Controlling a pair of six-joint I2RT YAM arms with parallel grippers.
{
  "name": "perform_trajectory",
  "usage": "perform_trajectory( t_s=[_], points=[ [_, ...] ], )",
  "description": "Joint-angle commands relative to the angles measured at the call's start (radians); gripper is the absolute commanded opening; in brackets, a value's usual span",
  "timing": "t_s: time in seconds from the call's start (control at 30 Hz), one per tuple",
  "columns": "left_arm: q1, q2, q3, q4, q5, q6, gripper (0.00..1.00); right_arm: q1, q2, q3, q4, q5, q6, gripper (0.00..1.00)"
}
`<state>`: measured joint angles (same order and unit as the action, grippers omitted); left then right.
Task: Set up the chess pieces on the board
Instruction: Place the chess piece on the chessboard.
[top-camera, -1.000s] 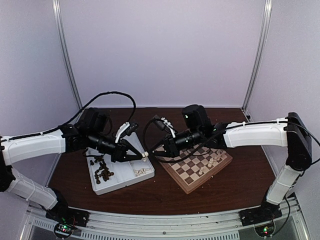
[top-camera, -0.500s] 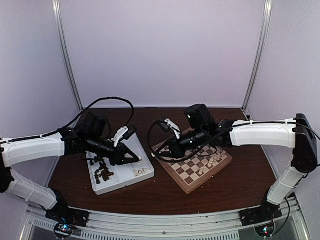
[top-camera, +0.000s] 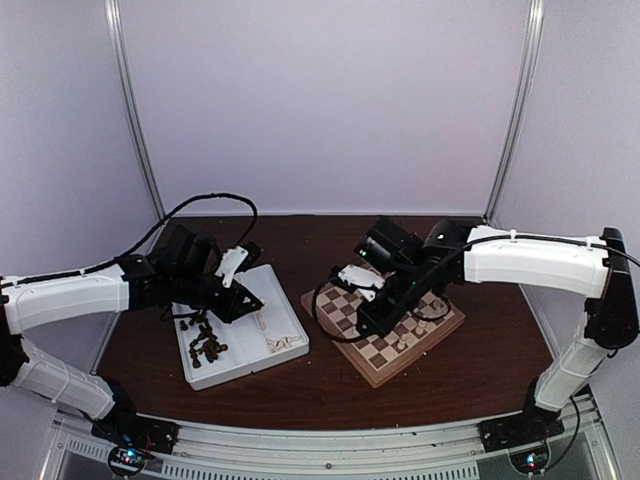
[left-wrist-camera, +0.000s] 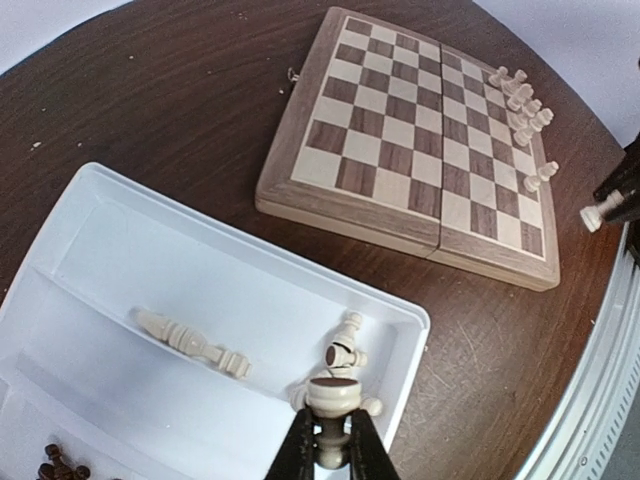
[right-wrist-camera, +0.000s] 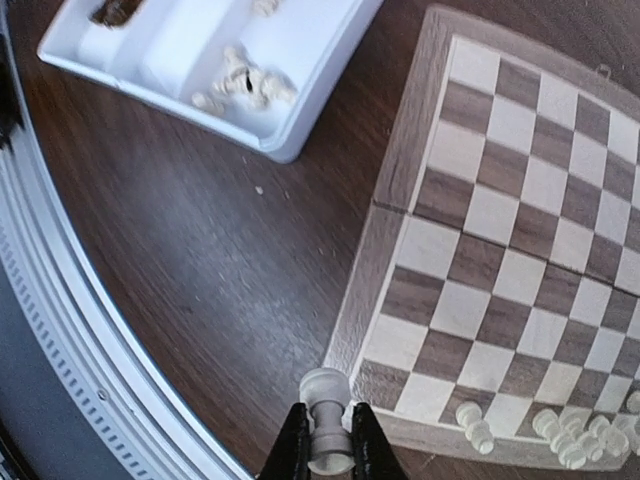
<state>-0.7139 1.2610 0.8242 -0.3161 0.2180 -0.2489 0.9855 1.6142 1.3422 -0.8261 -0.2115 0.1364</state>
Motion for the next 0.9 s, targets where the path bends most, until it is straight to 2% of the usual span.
perform_trajectory(
  t_s=[0.0,0.2,0.47,0.87],
  points=[
    [0.006,-0.011,0.004,0.024,-0.069,-0.016,0.09,0.038,0.098,0.062,-0.271,0.199,0.012,0.08],
    [0.006,-0.007,0.009,0.018,-0.066,-0.016,0.09,0.058,0.190,0.082,-0.293,0.223,0.012,0.06],
    [0.006,-0.015,0.001,0.022,-0.063,-0.022,0.09,0.059,0.221,0.081,-0.274,0.251,0.004,0.06],
    [0.006,-0.018,0.008,0.018,-0.058,-0.016,0.09,0.059,0.237,0.054,-0.197,0.213,0.002,0.06]
  ],
)
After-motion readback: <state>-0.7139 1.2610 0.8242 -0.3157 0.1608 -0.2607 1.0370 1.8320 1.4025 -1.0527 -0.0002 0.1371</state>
